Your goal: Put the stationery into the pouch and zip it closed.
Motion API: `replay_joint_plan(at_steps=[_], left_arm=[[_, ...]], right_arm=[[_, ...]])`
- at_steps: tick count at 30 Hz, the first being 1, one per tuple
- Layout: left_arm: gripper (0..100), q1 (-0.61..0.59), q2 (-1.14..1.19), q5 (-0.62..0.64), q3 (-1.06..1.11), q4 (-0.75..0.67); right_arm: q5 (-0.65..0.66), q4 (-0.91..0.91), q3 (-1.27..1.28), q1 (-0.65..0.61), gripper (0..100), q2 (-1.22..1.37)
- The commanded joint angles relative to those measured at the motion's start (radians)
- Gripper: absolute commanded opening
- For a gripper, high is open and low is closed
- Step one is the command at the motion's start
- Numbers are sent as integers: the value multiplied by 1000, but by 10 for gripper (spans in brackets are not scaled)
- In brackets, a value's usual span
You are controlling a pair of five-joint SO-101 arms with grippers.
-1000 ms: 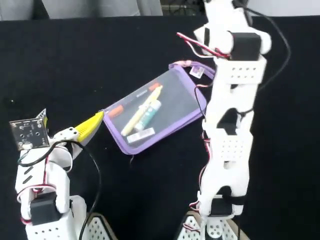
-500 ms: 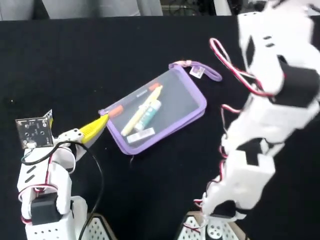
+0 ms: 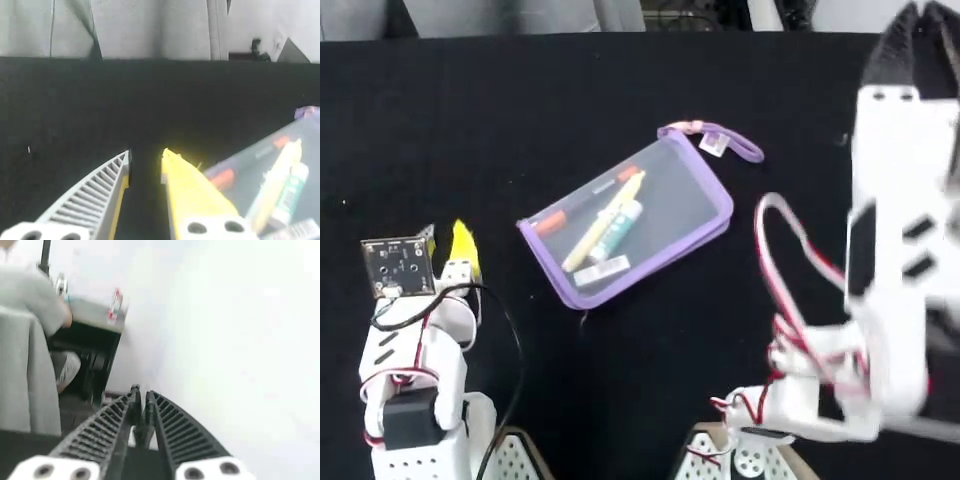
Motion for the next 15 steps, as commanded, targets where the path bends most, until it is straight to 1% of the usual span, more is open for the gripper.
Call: replay_joint_plan(at_steps=[1, 4, 9, 12, 15], left_arm=[[99, 12, -2, 12, -122, 161], [98, 12, -2, 12, -156, 256], [98, 12, -2, 12, -145, 344], [98, 12, -2, 12, -110, 377], [98, 12, -2, 9, -48, 374]], right_arm=[[-8, 26, -18, 18, 11, -96], [-8, 26, -18, 18, 11, -139], [-8, 26, 31, 17, 11, -216], [-8, 26, 147, 17, 11, -298], [-8, 25, 312, 14, 11, -404]])
